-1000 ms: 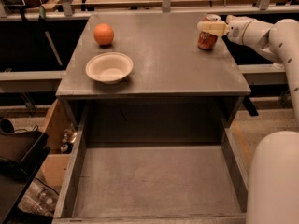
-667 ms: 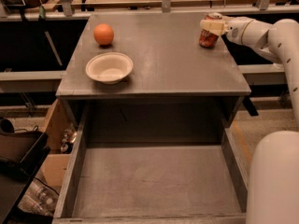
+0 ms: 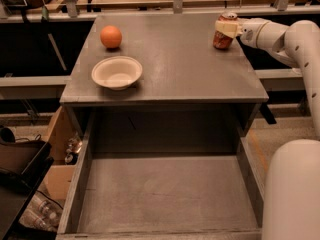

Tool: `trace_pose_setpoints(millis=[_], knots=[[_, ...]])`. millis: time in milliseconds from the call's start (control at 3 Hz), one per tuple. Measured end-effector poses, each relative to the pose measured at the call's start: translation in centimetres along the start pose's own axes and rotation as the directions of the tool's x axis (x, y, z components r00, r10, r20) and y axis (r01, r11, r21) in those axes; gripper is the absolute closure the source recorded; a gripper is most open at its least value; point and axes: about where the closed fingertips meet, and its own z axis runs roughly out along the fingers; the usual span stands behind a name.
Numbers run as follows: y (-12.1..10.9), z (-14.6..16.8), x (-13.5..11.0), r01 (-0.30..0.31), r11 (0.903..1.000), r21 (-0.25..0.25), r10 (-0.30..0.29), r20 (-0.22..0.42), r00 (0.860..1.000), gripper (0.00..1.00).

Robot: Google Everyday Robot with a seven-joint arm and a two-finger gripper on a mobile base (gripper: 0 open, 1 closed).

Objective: Place coke can into top drawer

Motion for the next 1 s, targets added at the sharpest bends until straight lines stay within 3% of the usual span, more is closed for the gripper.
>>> trace_pose_setpoints(millis=[333,1000], knots=[[0.2,0.28,0.12,-0.001,1.0,-0.004,0.001,-0.001,1.0,1.0],[0.64,0.6,-0.85,0.025,0.9997,0.002,-0.025,-0.024,0.999,1.0]])
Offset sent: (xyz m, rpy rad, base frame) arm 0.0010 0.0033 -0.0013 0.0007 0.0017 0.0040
